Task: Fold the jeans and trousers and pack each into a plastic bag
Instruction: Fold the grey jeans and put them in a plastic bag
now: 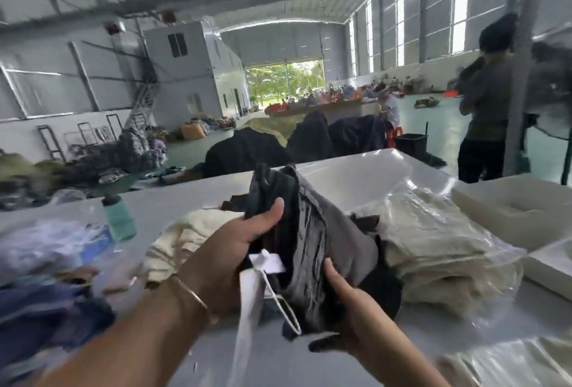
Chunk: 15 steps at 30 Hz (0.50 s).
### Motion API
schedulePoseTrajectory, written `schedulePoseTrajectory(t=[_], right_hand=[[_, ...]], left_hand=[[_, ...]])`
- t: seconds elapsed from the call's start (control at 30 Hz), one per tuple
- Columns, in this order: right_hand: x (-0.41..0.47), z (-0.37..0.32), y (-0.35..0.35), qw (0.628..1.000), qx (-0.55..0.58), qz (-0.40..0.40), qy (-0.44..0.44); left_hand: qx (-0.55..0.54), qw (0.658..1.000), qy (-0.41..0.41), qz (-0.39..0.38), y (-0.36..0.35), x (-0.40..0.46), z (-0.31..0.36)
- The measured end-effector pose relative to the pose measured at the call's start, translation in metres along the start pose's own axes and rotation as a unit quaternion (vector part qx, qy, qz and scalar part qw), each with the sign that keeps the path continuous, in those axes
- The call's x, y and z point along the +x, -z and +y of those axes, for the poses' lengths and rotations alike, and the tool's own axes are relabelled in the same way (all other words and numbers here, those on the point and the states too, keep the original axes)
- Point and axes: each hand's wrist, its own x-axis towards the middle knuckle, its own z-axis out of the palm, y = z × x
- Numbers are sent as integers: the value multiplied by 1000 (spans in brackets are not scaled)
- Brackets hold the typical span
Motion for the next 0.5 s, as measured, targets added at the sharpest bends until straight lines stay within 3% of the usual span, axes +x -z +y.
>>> schedulePoseTrajectory(t=[0.07,0.13,0.23,0.27,0.3,0.33,0.4,0.43,0.5], right_hand=[[-26,5,-1,979,-183,85,-1],[-45,6,2,973,-207,94,44],[-82,-6,-7,992,-85,-92,25],[-92,-6,-12,983,-99,-156,20],[-99,-1,-17,972,-157,-170,32],[-100,8,-18,955,-249,-153,54],[-95,25,-17,869,-475,-63,118],[-94,29,-14,827,-544,-24,139],[-92,28,-1,788,-602,48,123]], left_hand=[[-127,991,41,7,-17,-34,-13],[-171,983,60,40,-28,-52,-24],[-177,977,80,84,-34,-74,-36],[-167,979,84,83,-35,-82,-39],[-152,982,86,77,-35,-90,-40],[-137,984,86,68,-33,-98,-39],[-91,992,76,51,-20,-112,-28],[-50,996,66,42,-11,-119,-19],[112,991,43,60,11,-130,0]])
